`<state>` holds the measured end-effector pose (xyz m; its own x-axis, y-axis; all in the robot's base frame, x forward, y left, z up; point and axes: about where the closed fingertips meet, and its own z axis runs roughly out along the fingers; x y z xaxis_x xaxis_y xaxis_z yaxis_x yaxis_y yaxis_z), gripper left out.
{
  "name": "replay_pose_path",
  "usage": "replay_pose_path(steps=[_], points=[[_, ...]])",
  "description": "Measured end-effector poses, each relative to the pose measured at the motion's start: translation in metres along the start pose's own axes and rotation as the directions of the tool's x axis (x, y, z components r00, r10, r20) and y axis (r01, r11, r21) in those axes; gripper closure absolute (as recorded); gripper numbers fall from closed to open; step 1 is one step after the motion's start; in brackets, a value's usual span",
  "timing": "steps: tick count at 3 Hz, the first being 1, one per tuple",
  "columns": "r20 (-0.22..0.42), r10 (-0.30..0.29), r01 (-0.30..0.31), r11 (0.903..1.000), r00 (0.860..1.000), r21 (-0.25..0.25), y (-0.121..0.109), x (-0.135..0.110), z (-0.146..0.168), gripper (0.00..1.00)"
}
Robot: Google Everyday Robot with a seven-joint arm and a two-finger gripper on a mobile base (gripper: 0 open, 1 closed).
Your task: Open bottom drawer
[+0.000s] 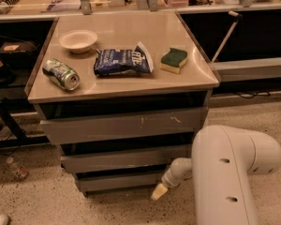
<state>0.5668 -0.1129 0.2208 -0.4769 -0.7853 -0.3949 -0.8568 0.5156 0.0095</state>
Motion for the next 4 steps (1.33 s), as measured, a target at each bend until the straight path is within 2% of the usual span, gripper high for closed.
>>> replay_pose_path(steps=[1,2,3,4], points=[[-0.003,-0.013,0.013,0.9999,1.0,-0.009,-0.0101,-0.0054,0.0489,0.0],[-0.007,-0.01,0.01,0.9999,1.0,-0.013,-0.0085,-0.0037,0.0557,0.0],[-0.007,-0.01,0.01,0.9999,1.0,-0.013,-0.0085,-0.0037,0.0557,0.19],[-0.007,-0.01,0.01,0.9999,1.0,-0.013,-0.0084,-0.0037,0.0558,0.42]])
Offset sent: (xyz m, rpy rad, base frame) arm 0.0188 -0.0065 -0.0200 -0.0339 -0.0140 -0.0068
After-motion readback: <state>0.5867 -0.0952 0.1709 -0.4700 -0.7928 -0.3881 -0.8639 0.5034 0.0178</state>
